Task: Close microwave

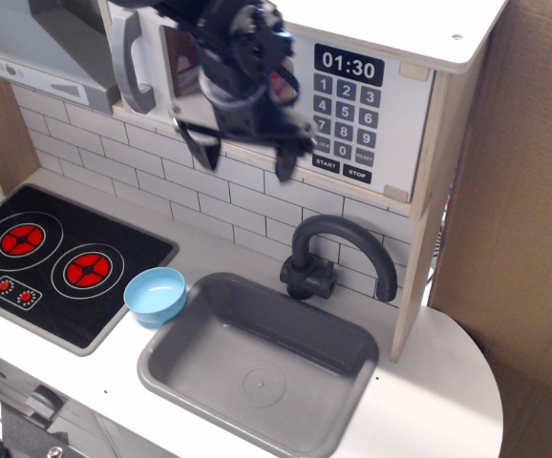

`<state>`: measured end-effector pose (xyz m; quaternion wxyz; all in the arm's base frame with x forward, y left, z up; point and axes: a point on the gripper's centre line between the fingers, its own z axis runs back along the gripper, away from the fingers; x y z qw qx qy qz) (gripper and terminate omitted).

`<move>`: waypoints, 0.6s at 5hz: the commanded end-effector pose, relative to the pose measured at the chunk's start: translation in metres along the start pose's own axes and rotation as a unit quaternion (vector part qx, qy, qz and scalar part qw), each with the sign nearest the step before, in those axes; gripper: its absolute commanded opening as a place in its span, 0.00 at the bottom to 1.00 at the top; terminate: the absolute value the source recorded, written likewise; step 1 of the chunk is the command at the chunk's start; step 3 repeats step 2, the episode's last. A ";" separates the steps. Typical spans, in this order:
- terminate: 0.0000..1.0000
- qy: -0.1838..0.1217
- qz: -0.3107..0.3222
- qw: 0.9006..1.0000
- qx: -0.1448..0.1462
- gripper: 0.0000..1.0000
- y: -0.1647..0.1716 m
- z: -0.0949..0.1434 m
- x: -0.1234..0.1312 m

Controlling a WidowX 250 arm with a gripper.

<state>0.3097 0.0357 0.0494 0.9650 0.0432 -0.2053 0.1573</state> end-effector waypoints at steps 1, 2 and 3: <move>0.00 0.034 0.001 0.998 -0.056 1.00 -0.009 -0.001 -0.010; 1.00 0.034 0.001 0.998 -0.056 1.00 -0.009 -0.001 -0.010; 1.00 0.034 0.001 0.998 -0.056 1.00 -0.009 -0.001 -0.010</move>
